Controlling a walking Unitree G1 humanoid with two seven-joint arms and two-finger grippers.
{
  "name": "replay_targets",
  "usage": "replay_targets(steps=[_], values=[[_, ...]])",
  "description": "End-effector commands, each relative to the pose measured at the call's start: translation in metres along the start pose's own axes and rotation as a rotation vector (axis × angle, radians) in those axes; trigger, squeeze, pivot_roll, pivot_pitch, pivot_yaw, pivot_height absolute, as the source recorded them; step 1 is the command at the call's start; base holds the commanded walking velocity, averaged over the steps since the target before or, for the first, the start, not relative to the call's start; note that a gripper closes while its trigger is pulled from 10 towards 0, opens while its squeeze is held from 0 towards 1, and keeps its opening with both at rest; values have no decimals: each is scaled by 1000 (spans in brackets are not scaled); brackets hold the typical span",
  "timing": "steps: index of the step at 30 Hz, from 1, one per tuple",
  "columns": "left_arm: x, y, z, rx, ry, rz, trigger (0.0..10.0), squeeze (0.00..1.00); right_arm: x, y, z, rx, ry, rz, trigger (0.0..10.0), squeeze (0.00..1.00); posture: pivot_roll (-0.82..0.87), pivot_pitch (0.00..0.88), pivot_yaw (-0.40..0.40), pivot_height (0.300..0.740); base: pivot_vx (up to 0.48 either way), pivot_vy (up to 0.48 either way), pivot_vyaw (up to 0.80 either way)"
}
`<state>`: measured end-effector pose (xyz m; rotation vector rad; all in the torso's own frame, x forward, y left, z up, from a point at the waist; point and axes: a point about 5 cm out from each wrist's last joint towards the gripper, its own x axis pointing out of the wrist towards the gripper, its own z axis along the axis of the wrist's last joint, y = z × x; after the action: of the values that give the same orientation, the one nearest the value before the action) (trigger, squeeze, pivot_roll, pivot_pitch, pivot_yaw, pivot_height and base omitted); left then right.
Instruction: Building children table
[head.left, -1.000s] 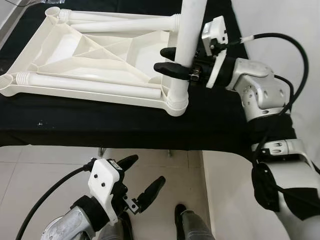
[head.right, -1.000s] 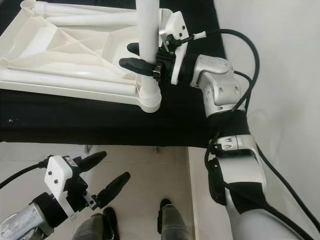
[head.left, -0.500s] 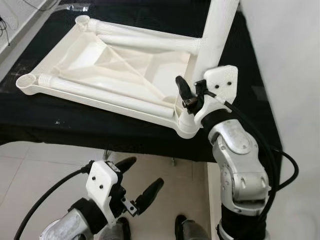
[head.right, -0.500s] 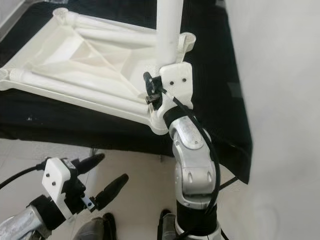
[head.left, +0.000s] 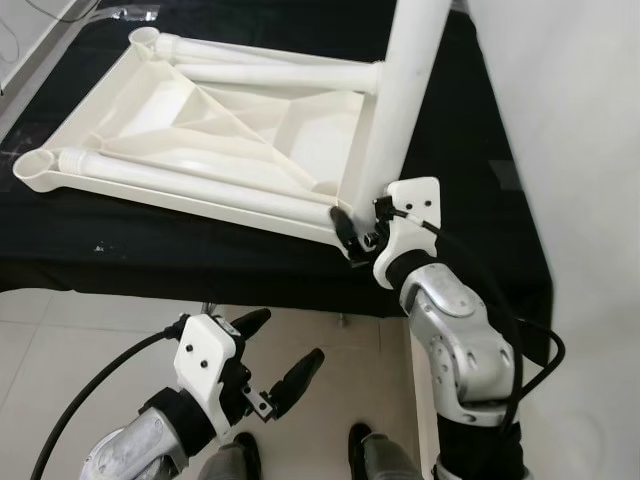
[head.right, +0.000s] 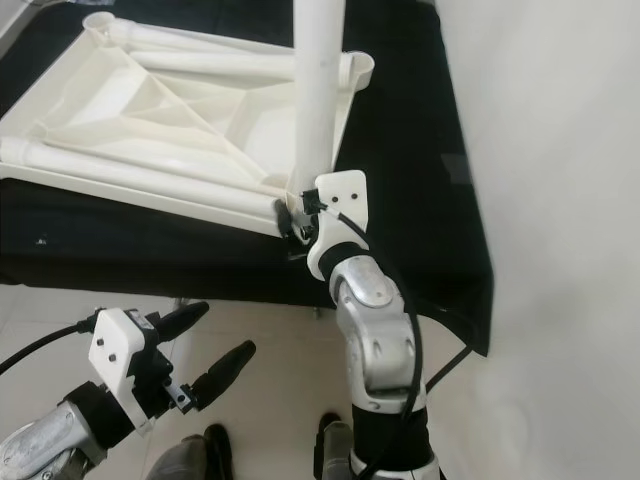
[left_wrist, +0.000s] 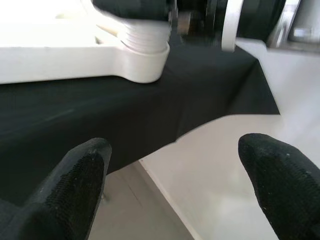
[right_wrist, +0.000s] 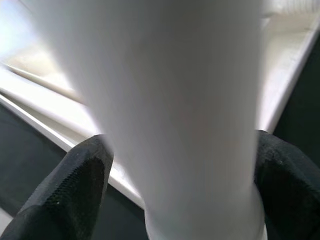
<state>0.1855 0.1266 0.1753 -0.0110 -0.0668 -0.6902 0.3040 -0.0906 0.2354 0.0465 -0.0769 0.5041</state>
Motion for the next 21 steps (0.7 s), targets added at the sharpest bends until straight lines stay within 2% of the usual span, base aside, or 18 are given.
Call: replay_targets(steps=[1, 3, 5, 6, 7, 10, 15, 16, 17, 18, 19, 21], values=[[0, -1, -7, -7, 22, 0, 10000, 0, 4, 7, 12, -25, -44, 236, 10000, 0, -19, 296, -17, 740, 0, 0, 0], [0, -1, -7, -7, 22, 0, 10000, 0, 4, 7, 12, -25, -44, 236, 10000, 0, -19, 296, -17, 740, 0, 0, 0], [5, 0, -10, -12, 17, 2, 10000, 0, 8, -11, 23, -99, -47, 405, 10000, 0, -15, 288, -22, 740, 0, 0, 0], [5, 0, -10, -12, 17, 2, 10000, 0, 8, -11, 23, -99, -47, 405, 10000, 0, -15, 288, -22, 740, 0, 0, 0], [6, 0, -11, -12, 17, 3, 10000, 0, 9, -17, 29, -120, -53, 465, 10000, 0, -14, 287, -23, 740, 0, 0, 0], [8, 2, -14, -22, 18, 12, 10000, 0, 16, -28, 41, -114, -60, 582, 10000, 0, -4, 272, -31, 740, 0, 0, 0], [12, 1, -16, -34, 14, 9, 10000, 0, 28, -38, 54, -94, -88, 692, 10000, 0, 12, 263, -32, 740, 0, 0, 0], [13, 0, -16, -35, 13, 5, 10000, 0, 32, -38, 56, -95, -88, 721, 9412, 0, 12, 261, -31, 740, 0, 0, 0], [14, 0, -17, -36, 11, 2, 10000, 0, 35, -39, 57, -99, -85, 751, 4902, 0, 11, 258, -28, 740, 0, 0, 0], [14, 0, -17, -36, 11, 2, 10000, 0, 35, -39, 57, -99, -85, 751, 4902, 0, 11, 258, -28, 740, 0, 0, 0], [15, -1, -17, -38, 11, 0, 10000, 0, 37, -39, 57, -106, -74, 774, 78, 0, 11, 258, -28, 740, 0, 0, 0], [15, -1, -17, -38, 11, 0, 10000, 0, 38, -39, 56, -112, -59, 788, 0, 0, 11, 258, -28, 740, 0, 0, 0]])
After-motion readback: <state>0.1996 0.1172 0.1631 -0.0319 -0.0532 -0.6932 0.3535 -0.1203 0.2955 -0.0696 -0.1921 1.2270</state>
